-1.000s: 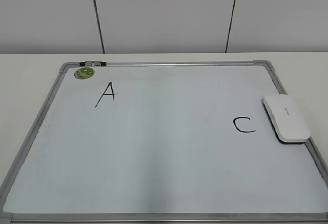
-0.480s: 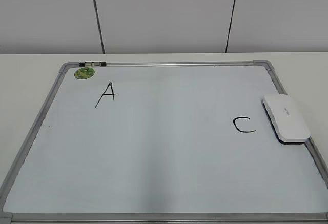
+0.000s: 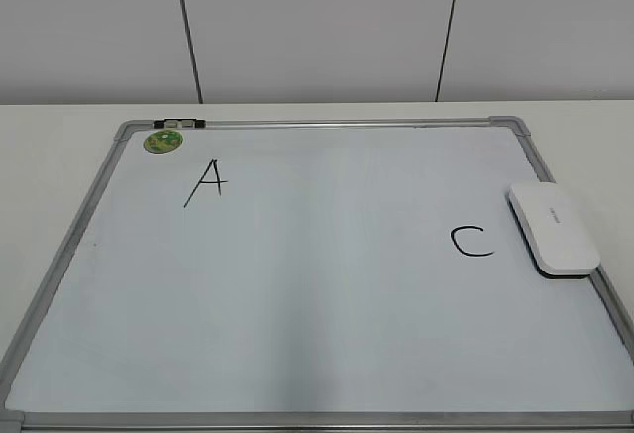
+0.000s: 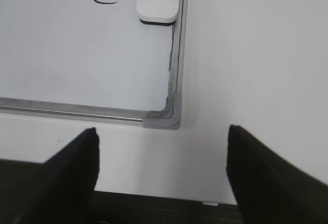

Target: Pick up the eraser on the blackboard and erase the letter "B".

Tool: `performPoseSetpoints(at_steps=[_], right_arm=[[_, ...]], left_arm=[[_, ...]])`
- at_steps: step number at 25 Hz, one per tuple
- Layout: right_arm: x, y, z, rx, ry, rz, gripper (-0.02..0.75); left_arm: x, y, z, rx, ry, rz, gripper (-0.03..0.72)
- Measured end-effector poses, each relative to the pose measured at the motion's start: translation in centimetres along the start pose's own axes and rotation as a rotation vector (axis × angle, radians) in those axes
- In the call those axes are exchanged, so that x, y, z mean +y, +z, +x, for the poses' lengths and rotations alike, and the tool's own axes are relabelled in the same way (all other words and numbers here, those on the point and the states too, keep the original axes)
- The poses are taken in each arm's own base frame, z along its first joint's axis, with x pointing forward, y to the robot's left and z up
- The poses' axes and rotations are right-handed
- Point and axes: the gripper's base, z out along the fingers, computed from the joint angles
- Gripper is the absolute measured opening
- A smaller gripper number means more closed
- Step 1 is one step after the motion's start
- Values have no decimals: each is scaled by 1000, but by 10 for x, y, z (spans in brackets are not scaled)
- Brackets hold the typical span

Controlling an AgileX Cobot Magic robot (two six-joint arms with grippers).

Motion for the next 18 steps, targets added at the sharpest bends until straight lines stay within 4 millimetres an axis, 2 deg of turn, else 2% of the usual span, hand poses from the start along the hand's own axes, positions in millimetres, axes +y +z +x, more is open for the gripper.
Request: performPoseSetpoints(at_steps=[10, 18], right_arm=[[0, -2, 1, -19, 2, 2, 592], [2, -21, 17, -186, 0, 18, 592]], left_arm=[[0, -2, 1, -17, 1, -1, 365], [-2, -21, 15, -167, 8, -6, 365]])
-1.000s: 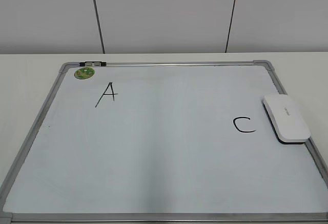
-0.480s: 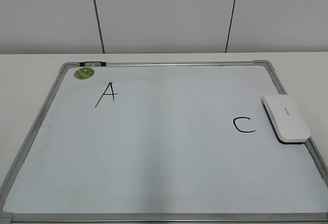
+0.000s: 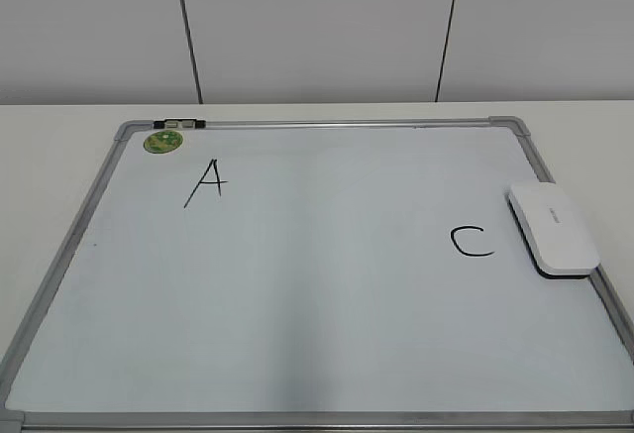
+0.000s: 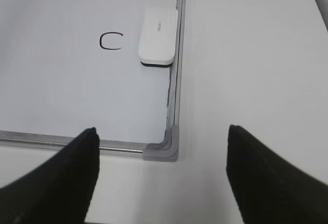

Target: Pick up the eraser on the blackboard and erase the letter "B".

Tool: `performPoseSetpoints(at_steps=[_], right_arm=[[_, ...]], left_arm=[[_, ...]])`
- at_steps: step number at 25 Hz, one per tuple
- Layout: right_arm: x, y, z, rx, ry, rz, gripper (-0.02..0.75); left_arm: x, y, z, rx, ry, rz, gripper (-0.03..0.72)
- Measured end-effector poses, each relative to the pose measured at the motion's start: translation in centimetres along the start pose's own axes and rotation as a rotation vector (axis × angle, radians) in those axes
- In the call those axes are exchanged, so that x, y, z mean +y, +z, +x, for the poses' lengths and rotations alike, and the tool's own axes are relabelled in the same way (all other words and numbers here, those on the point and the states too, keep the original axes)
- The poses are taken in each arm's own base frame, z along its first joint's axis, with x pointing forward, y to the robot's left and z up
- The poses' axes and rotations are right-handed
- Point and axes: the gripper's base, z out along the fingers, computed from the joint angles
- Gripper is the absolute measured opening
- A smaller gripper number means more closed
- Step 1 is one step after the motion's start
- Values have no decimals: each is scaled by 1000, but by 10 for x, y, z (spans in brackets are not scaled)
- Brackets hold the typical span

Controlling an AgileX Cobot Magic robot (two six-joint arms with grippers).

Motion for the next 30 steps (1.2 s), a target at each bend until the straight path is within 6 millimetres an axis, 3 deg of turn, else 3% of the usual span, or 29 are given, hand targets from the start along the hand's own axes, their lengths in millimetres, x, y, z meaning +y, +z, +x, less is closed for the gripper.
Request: performPoseSetpoints(at_steps=[8, 30], right_arm=[[0, -4, 3, -32, 0, 3, 592], [0, -4, 3, -32, 0, 3, 592]], left_arm=[[-1, -17, 13, -126, 7, -4, 365], [-1, -17, 13, -128, 7, -4, 365]])
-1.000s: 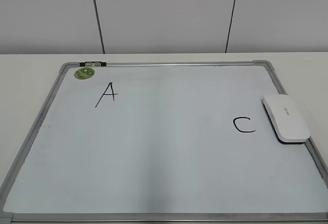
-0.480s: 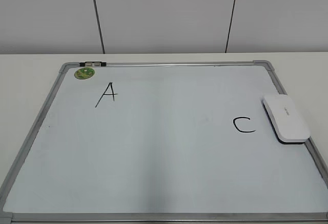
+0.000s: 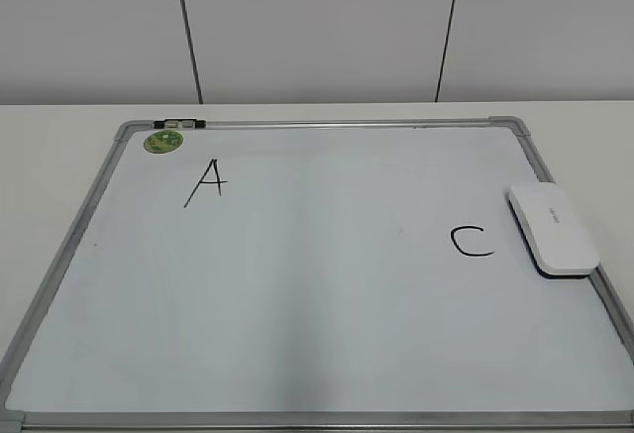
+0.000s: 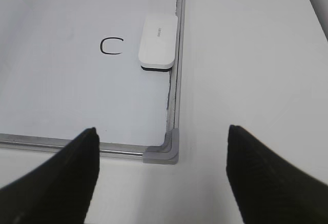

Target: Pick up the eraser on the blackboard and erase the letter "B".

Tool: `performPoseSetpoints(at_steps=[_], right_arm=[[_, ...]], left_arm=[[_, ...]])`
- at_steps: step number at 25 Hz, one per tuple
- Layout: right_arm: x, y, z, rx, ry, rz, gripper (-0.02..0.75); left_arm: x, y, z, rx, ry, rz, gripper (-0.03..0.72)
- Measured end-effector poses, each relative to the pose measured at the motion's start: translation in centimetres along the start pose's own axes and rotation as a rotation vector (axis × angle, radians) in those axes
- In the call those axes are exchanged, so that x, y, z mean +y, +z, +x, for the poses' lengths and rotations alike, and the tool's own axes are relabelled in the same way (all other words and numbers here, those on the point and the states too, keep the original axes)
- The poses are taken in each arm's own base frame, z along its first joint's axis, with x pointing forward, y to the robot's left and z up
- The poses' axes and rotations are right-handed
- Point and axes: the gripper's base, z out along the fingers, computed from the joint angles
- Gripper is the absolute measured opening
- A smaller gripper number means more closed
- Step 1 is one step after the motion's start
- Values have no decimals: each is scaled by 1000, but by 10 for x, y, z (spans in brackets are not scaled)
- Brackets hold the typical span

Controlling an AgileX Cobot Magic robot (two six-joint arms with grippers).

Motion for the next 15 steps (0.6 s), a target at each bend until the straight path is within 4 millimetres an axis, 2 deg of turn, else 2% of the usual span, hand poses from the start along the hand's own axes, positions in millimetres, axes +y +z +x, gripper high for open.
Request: performPoseSetpoints(at_steps=[15], right_arm=[[0, 0, 0, 0, 2, 0, 592]], left_arm=[[0, 0, 0, 0, 0, 0, 364]])
